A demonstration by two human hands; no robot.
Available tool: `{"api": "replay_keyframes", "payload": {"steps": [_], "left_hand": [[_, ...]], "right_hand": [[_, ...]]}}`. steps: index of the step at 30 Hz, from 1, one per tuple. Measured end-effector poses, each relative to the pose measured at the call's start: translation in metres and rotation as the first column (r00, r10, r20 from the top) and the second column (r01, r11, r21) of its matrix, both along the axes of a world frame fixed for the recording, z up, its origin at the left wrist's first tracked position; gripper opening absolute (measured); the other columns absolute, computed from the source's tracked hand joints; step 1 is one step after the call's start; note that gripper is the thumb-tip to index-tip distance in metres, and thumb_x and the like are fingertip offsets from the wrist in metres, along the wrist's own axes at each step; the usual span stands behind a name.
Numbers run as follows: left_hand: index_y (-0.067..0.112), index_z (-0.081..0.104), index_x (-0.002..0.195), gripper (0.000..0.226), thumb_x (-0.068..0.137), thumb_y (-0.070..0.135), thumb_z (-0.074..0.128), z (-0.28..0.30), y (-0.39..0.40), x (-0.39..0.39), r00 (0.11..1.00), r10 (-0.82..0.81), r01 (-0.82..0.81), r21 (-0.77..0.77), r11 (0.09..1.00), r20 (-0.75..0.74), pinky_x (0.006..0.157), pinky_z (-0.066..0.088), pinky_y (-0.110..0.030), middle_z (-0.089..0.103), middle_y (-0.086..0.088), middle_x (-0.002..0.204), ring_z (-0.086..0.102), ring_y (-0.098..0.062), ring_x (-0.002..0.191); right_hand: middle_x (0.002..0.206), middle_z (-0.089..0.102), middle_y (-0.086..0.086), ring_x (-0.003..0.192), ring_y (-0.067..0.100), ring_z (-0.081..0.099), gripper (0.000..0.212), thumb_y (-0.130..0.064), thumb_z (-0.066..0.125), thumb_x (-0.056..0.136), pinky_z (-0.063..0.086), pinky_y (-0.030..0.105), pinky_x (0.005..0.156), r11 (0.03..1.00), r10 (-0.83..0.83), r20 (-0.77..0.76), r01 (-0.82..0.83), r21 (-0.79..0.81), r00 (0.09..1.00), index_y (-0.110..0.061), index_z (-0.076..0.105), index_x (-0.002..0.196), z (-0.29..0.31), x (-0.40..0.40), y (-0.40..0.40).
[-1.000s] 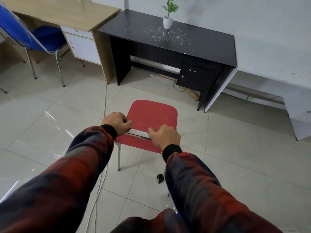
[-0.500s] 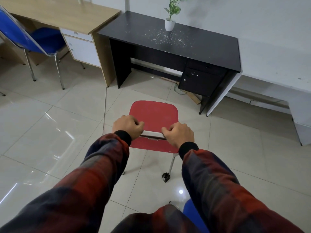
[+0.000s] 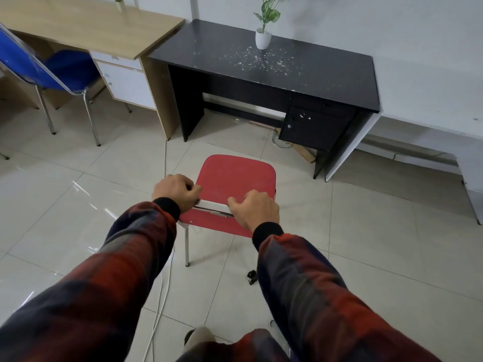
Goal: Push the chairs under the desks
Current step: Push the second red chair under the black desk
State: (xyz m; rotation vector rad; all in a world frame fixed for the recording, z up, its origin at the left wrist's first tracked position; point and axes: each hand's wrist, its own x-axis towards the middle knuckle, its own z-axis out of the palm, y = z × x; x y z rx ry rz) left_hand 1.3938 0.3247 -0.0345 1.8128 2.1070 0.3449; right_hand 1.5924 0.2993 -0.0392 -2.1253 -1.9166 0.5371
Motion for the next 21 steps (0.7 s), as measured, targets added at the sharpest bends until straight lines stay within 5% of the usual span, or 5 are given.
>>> {"api": "replay_keyframes", "payload": {"steps": [4, 11, 21], "left_hand": [[0.016, 0.060, 0.048, 0.037, 0.079, 0.035, 0.053, 0.001, 0.010, 0.022, 1.000, -0.020, 0.019, 0.040, 0.999, 0.012, 0.049, 0.038, -0.026, 0.058, -0.001, 0.051, 0.055, -0.025, 0.054], [0.013, 0.058, 0.051, 0.039, 0.080, 0.039, 0.051, 0.011, 0.050, 0.010, 0.997, -0.075, 0.074, 0.009, 0.997, 0.022, 0.053, 0.045, -0.029, 0.058, -0.003, 0.054, 0.055, -0.026, 0.056], [0.014, 0.058, 0.052, 0.035, 0.078, 0.036, 0.053, 0.015, 0.092, -0.033, 0.997, -0.075, 0.076, -0.023, 0.997, 0.012, 0.049, 0.034, -0.025, 0.055, 0.000, 0.051, 0.052, -0.023, 0.053]], "right_hand": [[0.059, 0.063, -0.002, 0.054, 0.019, 0.058, 0.053, -0.059, 0.048, 0.084, 0.055, 0.032, 0.060, 1.000, -0.022, -0.009, 0.022, 0.011, 1.000, -0.013, 0.068, 0.067, -0.001, 0.021, 0.019], [0.061, 0.064, -0.001, 0.057, 0.019, 0.060, 0.053, -0.060, 0.047, 0.086, 0.058, 0.035, 0.063, 0.996, -0.086, -0.010, 0.086, 0.013, 0.996, -0.015, 0.068, 0.068, 0.002, 0.007, 0.052], [0.061, 0.063, 0.001, 0.059, 0.023, 0.062, 0.052, -0.058, 0.046, 0.084, 0.058, 0.037, 0.066, 0.997, -0.053, -0.029, 0.051, -0.054, 0.998, -0.013, 0.067, 0.068, 0.009, -0.037, 0.081]]}}
